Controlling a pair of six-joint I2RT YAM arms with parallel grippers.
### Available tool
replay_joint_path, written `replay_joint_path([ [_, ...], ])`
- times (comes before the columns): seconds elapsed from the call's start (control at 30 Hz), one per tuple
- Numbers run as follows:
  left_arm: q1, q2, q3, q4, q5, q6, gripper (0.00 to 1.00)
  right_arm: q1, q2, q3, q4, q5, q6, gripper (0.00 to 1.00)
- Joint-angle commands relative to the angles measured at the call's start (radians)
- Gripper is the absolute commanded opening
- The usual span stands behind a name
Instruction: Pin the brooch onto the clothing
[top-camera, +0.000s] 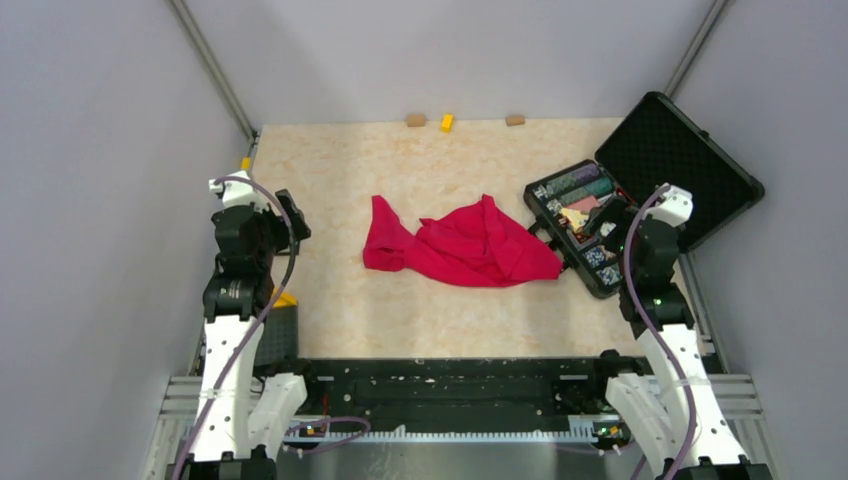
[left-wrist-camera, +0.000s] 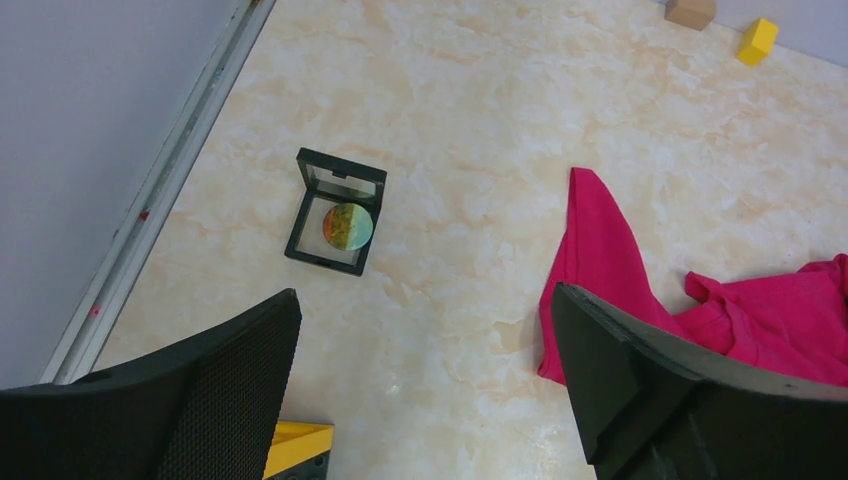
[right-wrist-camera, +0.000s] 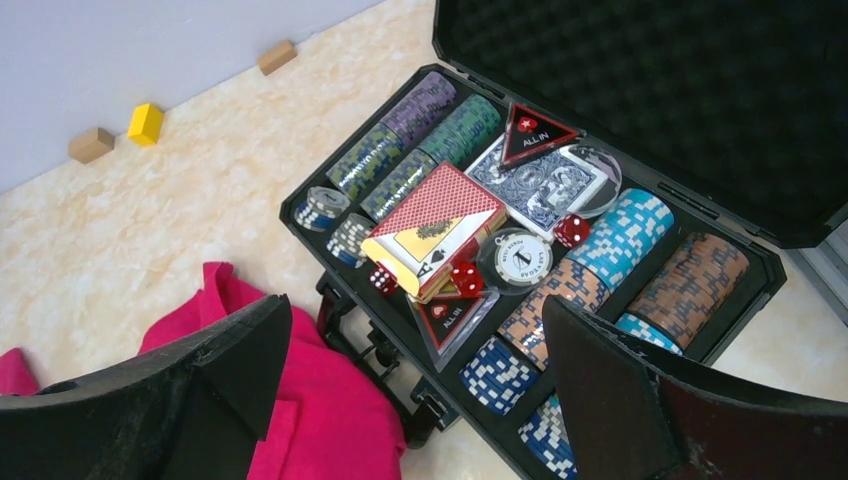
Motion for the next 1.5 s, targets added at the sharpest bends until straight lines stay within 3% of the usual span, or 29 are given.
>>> replay_joint_path([
  [0.0, 0.006, 0.012, 0.011, 0.007, 0.044, 0.009, 0.99, -0.004, -0.003, 0.041, -0.007, -0.008, 0.006, 0.99],
  [0.17, 0.006, 0.016, 0.022, -0.034, 0.054, -0.024, 0.99, -0.004, -0.009, 0.024, -0.008, -0.056, 0.016, 0.98],
  [0.33, -0.015, -0.080, -0.102, 0.110, 0.350, -0.169, 0.97, -0.004, 0.025, 0.034, -0.023, -0.174, -0.007, 0.93],
  [0.53, -0.200, -0.003, -0.237, 0.209, 0.372, -0.290, 0.96, -0.001, 0.152, 0.023, -0.016, -0.401, 0.020, 0.90],
  [0.63, -0.271, 0.053, -0.298, 0.279, 0.403, -0.339, 0.94, 0.032, 0.237, 0.026, -0.025, -0.423, 0.011, 0.90],
  [0.93, -0.421, 0.201, -0.314, 0.382, 0.343, -0.352, 0.93, 0.303, 0.435, 0.033, 0.022, -0.282, 0.041, 0.80],
  [1.0, -0.428, 0.243, -0.302, 0.410, 0.359, -0.313, 0.92, 0.329, 0.473, 0.036, 0.054, -0.301, 0.053, 0.74],
  [1.2, -0.428, 0.303, -0.272, 0.297, 0.153, -0.271, 0.87, 0.375, 0.534, 0.047, 0.075, -0.265, 0.059, 0.68],
  [1.47, -0.418, 0.345, -0.263, 0.288, 0.077, -0.244, 0.87, 0.376, 0.577, 0.041, 0.112, -0.222, 0.048, 0.57],
])
